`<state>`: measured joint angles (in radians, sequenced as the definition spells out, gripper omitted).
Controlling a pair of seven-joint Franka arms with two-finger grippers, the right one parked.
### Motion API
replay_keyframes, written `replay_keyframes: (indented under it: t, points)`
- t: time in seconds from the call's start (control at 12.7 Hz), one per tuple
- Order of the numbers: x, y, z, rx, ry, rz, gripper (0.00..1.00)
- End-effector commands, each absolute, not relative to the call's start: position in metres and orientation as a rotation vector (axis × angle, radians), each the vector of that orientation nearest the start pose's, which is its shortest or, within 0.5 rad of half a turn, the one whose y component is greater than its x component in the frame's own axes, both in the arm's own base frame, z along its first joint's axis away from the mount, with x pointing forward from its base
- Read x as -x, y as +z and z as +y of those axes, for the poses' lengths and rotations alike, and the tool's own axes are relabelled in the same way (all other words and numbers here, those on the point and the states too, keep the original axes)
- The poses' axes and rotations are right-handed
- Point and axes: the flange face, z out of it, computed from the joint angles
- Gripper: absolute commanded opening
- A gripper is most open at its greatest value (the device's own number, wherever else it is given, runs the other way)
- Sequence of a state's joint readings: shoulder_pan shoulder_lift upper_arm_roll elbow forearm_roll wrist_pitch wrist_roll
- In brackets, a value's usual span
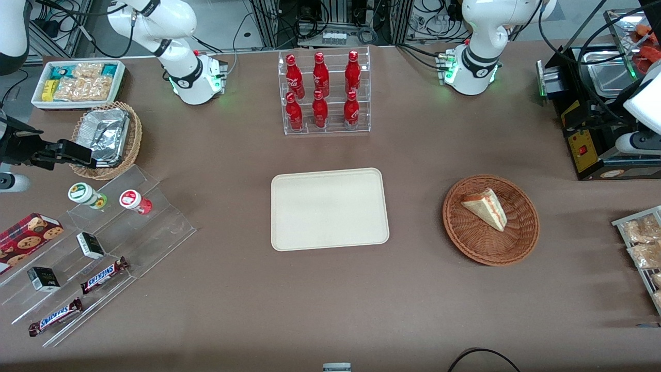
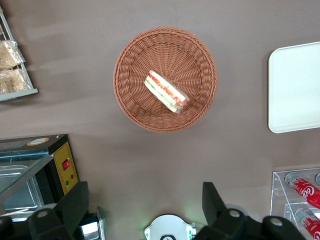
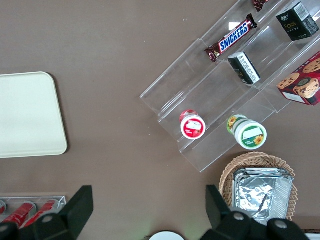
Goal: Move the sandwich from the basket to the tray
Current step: 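Move the open left gripper over the sandwich in the wicker basket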
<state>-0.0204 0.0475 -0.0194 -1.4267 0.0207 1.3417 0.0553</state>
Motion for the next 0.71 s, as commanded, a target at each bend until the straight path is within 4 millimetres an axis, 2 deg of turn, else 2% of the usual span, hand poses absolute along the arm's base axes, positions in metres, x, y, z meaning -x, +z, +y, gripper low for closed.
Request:
replay_keyframes:
  t: [0.0, 0.24, 0.63]
  points:
    - [-0.54, 0.643, -0.018, 3.119, 0.209, 0.157, 1.0]
    - [-0.542, 0.632, -0.017, 3.115, 0.235, 0.157, 1.0]
    - [-0.552, 0.58, -0.018, 3.114, 0.235, 0.16, 1.0]
